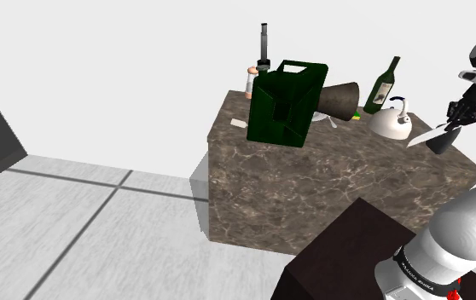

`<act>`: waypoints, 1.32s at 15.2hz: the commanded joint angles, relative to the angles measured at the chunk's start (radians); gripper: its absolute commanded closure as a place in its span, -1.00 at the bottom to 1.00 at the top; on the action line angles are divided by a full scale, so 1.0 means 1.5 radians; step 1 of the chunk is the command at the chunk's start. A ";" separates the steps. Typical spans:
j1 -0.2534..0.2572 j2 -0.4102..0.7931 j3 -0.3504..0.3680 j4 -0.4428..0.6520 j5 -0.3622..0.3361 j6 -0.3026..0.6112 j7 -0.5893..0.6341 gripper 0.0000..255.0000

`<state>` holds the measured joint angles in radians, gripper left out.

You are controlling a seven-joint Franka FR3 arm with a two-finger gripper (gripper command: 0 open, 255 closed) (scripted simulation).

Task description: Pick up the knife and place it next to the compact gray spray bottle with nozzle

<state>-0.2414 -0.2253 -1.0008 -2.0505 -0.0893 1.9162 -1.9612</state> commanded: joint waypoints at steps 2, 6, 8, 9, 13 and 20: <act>0.002 0.008 -0.008 -0.022 0.005 0.028 -0.007 1.00; 0.006 0.024 -0.020 -0.048 0.017 0.064 -0.019 1.00; 0.008 0.033 -0.027 -0.061 0.025 0.082 -0.027 1.00; 0.010 0.039 -0.031 -0.067 0.030 0.091 -0.031 1.00; 0.017 0.064 -0.045 -0.089 0.053 0.127 -0.051 1.00; 0.025 0.102 -0.063 -0.111 0.092 0.169 -0.083 1.00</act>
<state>-0.2042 -0.0719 -1.0950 -2.2175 0.0483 2.1692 -2.0865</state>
